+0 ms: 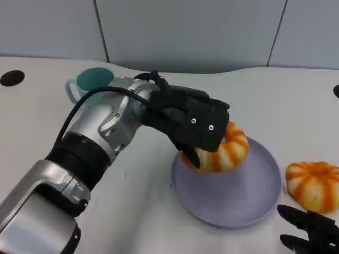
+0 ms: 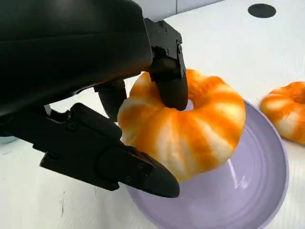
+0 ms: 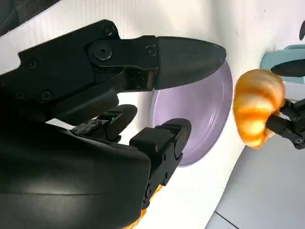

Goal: Grasp the bread from the table and place it into the plate.

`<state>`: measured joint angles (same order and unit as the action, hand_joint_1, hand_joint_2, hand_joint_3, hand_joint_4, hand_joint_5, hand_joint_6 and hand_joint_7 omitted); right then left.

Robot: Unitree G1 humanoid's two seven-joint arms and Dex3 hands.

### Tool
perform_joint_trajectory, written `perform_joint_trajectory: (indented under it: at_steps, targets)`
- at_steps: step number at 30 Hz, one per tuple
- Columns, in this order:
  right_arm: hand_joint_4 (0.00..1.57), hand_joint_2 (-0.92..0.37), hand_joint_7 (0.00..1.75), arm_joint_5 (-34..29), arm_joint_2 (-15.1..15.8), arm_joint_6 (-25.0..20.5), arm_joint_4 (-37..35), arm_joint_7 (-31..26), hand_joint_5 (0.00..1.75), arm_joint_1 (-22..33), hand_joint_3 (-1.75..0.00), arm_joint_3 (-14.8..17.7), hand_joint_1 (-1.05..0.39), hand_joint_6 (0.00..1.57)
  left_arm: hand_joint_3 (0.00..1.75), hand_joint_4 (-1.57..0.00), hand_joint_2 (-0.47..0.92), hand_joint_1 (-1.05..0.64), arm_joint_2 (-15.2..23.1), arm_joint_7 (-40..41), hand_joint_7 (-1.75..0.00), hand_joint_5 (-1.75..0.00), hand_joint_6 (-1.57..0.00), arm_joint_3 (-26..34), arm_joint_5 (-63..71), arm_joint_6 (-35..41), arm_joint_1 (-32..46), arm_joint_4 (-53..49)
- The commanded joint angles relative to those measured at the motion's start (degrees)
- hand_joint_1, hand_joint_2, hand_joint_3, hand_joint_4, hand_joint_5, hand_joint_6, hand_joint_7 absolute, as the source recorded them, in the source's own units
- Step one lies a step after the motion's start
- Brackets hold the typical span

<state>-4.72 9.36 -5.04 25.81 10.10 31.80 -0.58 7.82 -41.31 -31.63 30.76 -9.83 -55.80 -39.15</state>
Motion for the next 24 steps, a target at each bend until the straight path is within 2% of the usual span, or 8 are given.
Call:
perform_joint_trajectory:
  at_steps: [1,4,7,8,11,13,19,24]
  targets:
    - [0.67,-0.92,0.0,0.1,0.7,0.5,0.4,-0.2,0.02,0.4,-0.48,0.7,-0.44,0.56,0.0,-0.01,0.87,-0.67,0.2,-3.0,-1.29,-1.37,-0.09,1.0,-2.4,0.4,-1.8,-0.8]
    - [0.68,-0.92,0.0,0.4,0.5,0.5,0.4,-0.2,0.03,0.5,-0.48,0.7,-0.44,0.56,0.0,-0.05,0.87,-0.68,0.3,-4.5,-0.35,-0.68,-0.3,1.2,-3.4,0.1,-2.2,-1.4]
    - [0.69,-0.92,0.0,0.2,0.5,0.3,0.7,-0.3,0.03,0.6,-0.48,0.6,-0.44,0.55,0.0,-0.14,0.87,-0.68,0.2,-5.2,-0.15,-0.52,-0.43,1.4,-4.1,0.3,-2.1,-1.5]
    - [0.69,-0.92,0.0,0.0,0.5,0.2,0.8,-0.3,0.03,0.7,-0.48,0.6,-0.44,0.55,0.0,-0.14,0.86,-0.67,0.1,-5.1,-0.29,-0.84,-0.5,1.3,-4.2,0.3,-2.1,-1.5]
    - [0.68,-0.92,0.0,0.5,0.3,0.6,0.7,-0.3,0.03,0.7,-0.48,0.6,-0.44,0.56,0.0,-0.04,0.85,-0.68,-0.2,-4.6,-1.35,-1.54,-0.22,0.8,-3.6,1.4,-2.0,-1.3]
    - [0.68,-0.92,0.0,0.8,0.2,0.8,0.5,-0.2,0.03,0.7,-0.48,0.7,-0.44,0.56,0.0,-0.01,0.85,-0.68,-0.3,-4.6,-1.59,-1.65,-0.12,0.4,-3.3,1.7,-2.0,-1.4]
    - [0.68,-0.92,0.0,1.1,0.4,1.2,0.3,-0.2,0.03,0.8,-0.48,0.7,-0.44,0.56,0.0,-0.15,0.87,-0.67,-0.2,-6.0,-0.59,-0.91,-0.38,0.2,-4.0,0.7,-2.5,-2.2]
    - [0.68,-0.92,0.0,0.7,0.5,1.1,0.6,-0.3,0.03,0.9,-0.48,0.7,-0.44,0.56,0.0,-0.02,0.85,-0.66,-0.5,-6.0,-1.49,-1.67,-0.15,0.5,-4.3,1.8,-2.5,-2.7]
